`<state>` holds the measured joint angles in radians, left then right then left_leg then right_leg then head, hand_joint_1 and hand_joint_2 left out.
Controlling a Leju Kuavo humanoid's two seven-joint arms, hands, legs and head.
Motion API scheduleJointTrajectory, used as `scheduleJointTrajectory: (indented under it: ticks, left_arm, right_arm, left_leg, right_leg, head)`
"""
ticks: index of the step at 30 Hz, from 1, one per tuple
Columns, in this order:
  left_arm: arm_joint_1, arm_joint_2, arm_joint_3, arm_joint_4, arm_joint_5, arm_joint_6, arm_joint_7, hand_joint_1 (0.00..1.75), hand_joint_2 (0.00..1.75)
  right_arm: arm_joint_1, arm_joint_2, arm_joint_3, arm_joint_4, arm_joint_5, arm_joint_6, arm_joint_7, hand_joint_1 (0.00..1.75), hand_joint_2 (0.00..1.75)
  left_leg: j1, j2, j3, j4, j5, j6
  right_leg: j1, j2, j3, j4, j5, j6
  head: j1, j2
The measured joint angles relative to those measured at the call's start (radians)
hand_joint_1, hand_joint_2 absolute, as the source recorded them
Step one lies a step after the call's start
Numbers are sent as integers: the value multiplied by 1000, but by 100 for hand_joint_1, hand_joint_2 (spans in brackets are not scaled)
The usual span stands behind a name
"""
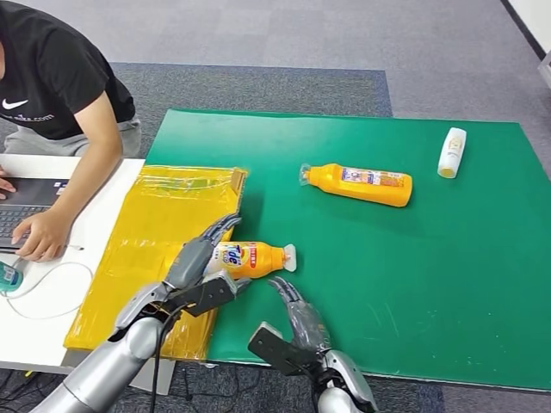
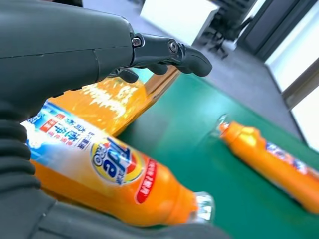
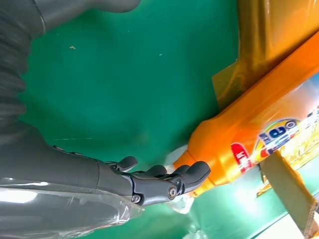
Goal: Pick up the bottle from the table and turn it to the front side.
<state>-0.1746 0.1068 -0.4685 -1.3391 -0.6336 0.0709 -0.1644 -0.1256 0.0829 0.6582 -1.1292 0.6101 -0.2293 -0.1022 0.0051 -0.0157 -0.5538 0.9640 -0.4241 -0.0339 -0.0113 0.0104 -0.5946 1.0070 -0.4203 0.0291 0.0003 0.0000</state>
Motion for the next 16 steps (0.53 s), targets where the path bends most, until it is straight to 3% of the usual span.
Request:
scheduleJointTrajectory:
  ticks: [9, 16]
  left_arm:
    - [37, -15, -11, -108, -33, 45, -25, 0, 0]
    - [63, -30, -9, -192, -66, 211, -120, 0, 0]
  right_arm:
    - [17, 0, -27, -14, 28, 1, 2, 0, 175]
    - [25, 0, -35, -18, 45, 2, 0, 0, 175]
  left_leg:
    - [0, 0, 0, 0, 0, 0]
    - [0, 0, -1, 0, 0, 0]
  right_leg:
    - [0, 0, 0, 0, 0, 0]
    - [0, 0, -1, 0, 0, 0]
  head:
    - [0, 0]
    - [0, 0]
